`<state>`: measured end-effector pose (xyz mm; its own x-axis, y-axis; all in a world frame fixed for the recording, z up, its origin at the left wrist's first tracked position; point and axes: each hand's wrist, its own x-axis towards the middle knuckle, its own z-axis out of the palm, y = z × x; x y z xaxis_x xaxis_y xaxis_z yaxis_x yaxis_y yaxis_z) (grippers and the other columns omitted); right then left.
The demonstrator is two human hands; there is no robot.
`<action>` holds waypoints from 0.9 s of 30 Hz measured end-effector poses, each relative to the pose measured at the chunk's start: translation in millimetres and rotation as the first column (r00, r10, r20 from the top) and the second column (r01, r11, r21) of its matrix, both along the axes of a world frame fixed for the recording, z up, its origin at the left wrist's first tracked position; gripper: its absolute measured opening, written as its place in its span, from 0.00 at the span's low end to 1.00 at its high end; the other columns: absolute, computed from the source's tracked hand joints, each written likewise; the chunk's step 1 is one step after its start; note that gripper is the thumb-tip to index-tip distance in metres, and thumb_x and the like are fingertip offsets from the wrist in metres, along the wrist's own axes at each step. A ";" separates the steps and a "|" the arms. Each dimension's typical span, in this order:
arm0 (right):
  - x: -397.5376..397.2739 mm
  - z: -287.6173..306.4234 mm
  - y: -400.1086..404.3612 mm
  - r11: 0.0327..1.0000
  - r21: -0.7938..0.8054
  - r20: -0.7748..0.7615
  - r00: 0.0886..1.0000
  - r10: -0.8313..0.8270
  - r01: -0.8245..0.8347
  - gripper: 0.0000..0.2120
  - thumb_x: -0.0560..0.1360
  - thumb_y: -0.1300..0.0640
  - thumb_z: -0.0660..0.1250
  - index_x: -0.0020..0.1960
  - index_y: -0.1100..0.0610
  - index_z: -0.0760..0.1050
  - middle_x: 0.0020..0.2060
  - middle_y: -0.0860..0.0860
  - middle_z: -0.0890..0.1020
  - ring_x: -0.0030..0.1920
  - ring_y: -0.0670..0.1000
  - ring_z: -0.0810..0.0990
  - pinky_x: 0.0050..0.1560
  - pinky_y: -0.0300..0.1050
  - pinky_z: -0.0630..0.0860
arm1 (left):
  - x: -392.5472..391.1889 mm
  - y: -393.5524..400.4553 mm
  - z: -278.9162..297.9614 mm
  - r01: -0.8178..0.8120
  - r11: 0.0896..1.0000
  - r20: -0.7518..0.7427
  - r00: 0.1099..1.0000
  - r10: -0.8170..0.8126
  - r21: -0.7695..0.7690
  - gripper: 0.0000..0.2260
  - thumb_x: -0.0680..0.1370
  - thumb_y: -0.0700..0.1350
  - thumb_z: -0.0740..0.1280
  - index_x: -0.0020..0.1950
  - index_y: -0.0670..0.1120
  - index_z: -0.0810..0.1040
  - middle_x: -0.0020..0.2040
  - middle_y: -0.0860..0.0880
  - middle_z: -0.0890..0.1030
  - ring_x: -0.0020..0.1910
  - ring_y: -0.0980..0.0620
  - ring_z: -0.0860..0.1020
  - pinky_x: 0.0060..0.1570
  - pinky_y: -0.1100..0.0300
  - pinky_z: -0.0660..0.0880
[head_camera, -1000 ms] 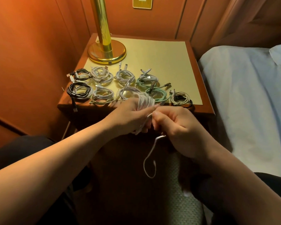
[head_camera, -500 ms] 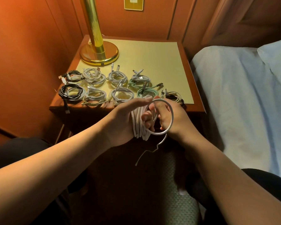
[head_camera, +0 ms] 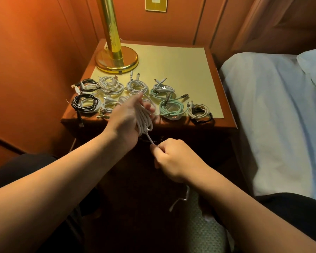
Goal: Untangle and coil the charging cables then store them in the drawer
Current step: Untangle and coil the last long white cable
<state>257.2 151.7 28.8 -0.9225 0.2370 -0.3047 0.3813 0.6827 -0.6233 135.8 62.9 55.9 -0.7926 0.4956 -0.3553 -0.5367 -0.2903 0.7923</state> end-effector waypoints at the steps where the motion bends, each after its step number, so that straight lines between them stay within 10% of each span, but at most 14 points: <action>1: 2.5 5.7 -2.8 0.999 0.029 -0.022 0.999 0.028 -0.028 0.27 0.85 0.43 0.58 0.38 0.59 0.81 0.28 0.53 0.80 0.29 0.53 0.79 0.36 0.53 0.76 | -2.5 -1.3 -2.8 -0.025 0.998 -0.095 0.995 0.019 -0.057 0.10 0.84 0.47 0.64 0.44 0.45 0.74 0.33 0.49 0.78 0.33 0.53 0.79 0.38 0.58 0.79; 7: 20.9 24.9 -5.5 0.987 -0.085 -0.322 0.941 0.105 -0.139 0.17 0.81 0.47 0.61 0.39 0.56 0.76 0.28 0.51 0.77 0.29 0.49 0.74 0.33 0.56 0.72 | -9.2 -6.6 -17.7 0.010 0.909 -0.680 0.660 -0.320 -0.418 0.17 0.84 0.45 0.66 0.39 0.36 0.77 0.32 0.42 0.78 0.29 0.51 0.74 0.33 0.60 0.72; 13: 22.2 36.1 34.0 0.985 -0.172 -0.538 0.840 -0.074 -0.024 0.08 0.86 0.56 0.62 0.50 0.54 0.76 0.34 0.46 0.80 0.32 0.50 0.77 0.33 0.52 0.74 | 11.6 -6.6 -9.9 0.522 0.768 -0.413 0.648 -0.640 -0.372 0.17 0.86 0.52 0.60 0.41 0.45 0.76 0.30 0.48 0.73 0.27 0.53 0.70 0.29 0.61 0.68; 20: 12.6 26.8 41.3 0.656 -0.752 -0.264 0.882 -0.390 0.065 0.08 0.87 0.58 0.57 0.52 0.61 0.70 0.36 0.54 0.77 0.35 0.51 0.82 0.35 0.47 0.81 | 27.7 -3.0 -6.5 0.694 0.720 -0.151 0.713 -0.684 0.016 0.14 0.80 0.54 0.65 0.50 0.42 0.76 0.36 0.43 0.72 0.36 0.45 0.72 0.47 0.53 0.70; 27: 2.8 5.3 30.7 0.671 -0.739 -0.343 0.816 -0.464 0.071 0.17 0.83 0.49 0.62 0.50 0.64 0.69 0.42 0.67 0.77 0.39 0.68 0.76 0.40 0.60 0.76 | 13.7 -9.9 -9.2 0.797 0.588 -0.056 0.599 -0.799 0.135 0.08 0.75 0.46 0.72 0.51 0.44 0.80 0.33 0.51 0.68 0.33 0.53 0.71 0.43 0.57 0.76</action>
<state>260.0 182.4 34.1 -0.9110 0.4109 -0.0351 0.0023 -0.0799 -0.9968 149.5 53.0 46.7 -0.0532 0.9693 -0.2402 -0.6120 0.1584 0.7748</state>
